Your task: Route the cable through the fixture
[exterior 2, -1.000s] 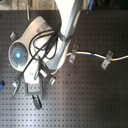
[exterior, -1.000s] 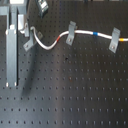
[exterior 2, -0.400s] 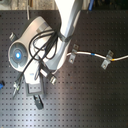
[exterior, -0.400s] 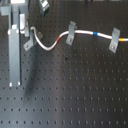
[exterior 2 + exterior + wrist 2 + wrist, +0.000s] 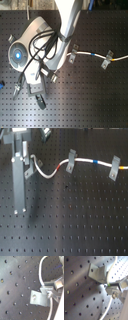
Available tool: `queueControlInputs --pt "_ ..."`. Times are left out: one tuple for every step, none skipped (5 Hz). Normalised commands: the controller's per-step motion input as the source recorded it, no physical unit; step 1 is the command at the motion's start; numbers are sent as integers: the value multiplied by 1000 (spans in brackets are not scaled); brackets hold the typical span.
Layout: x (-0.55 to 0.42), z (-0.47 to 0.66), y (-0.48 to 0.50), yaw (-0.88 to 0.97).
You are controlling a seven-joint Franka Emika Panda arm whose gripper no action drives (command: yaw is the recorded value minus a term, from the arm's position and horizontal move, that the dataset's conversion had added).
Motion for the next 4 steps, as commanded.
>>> queueControlInputs --pt "0 51 1 0" --pt "-21 74 77 0" --pt "-292 -2 317 0" --pt "-357 76 432 -23"
